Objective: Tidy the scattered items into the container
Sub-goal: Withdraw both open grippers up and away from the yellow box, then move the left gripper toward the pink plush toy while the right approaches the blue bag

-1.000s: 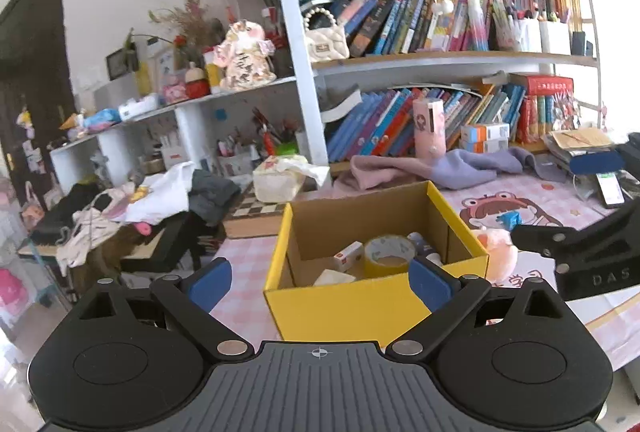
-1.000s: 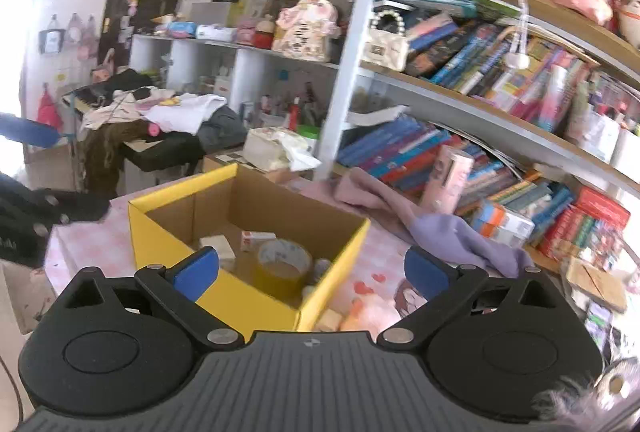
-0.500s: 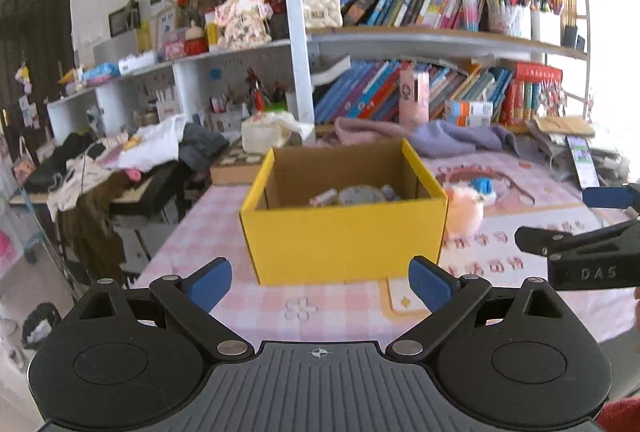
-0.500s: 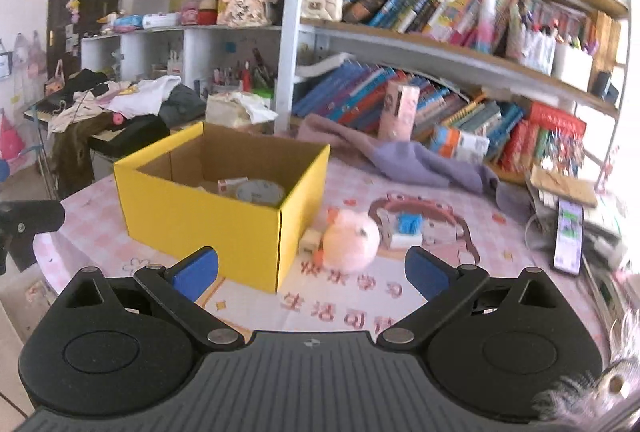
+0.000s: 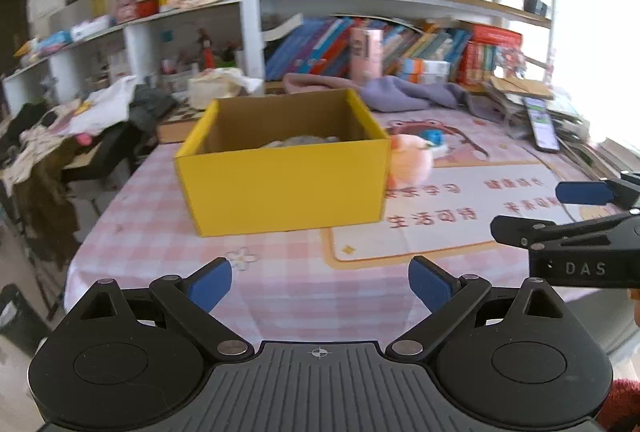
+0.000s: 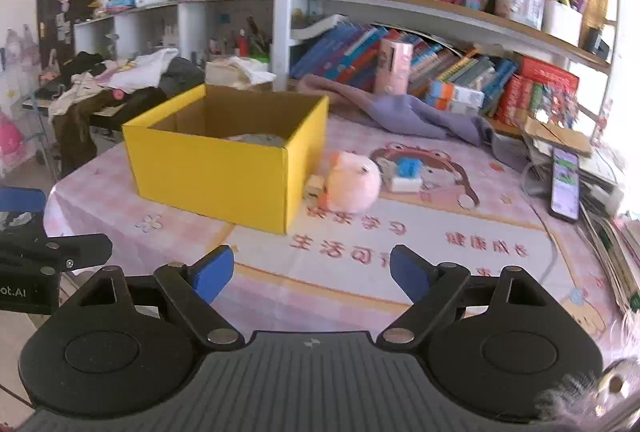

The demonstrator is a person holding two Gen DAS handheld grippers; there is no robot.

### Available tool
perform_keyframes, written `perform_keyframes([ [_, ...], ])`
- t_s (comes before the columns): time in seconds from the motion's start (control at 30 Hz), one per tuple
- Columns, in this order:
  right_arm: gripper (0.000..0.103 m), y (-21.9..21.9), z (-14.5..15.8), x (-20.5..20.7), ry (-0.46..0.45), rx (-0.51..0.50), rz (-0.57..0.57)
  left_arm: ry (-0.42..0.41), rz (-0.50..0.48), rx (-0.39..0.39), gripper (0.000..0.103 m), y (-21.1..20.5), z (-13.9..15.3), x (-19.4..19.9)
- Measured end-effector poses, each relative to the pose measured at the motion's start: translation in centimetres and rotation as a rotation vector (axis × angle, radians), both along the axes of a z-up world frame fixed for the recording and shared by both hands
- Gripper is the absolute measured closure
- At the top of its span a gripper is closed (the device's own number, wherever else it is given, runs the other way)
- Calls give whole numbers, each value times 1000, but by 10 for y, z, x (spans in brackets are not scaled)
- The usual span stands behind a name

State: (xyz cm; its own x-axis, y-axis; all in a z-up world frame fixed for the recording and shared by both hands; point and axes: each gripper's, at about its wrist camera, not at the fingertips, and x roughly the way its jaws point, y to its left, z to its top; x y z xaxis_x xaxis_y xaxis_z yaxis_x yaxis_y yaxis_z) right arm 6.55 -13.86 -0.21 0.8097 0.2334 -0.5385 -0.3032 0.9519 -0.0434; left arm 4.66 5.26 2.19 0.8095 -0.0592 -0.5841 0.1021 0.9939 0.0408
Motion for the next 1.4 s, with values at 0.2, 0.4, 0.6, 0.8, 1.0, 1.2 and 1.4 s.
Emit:
perform_keyframes([
  [0.2, 44, -14, 4, -6, 5, -19, -67, -14, -78, -3, 8, -19, 0, 5],
  [0.4, 44, -34, 3, -10, 12, -26, -143, 0, -141, 5, 8, -37, -3, 14],
  [0.6, 44, -45, 0, -5, 34, -17, -173, 21, -189, -5, 7, -46, -6, 22],
  [0.8, 48, -46, 1, 7, 33, -26, -145, 16, -212, 4, 8, -56, -6, 31],
  [1.0, 48, -52, 0, 21, 46, -30, -148, 14, -218, 6, 8, -65, -6, 44],
  [1.2, 48, -58, -2, 31, 55, -30, -142, 11, -248, 22, 8, -75, -8, 51],
  [1.4, 50, -63, -3, 39, 62, -22, -147, 15, -256, 27, 9, -80, -9, 56],
])
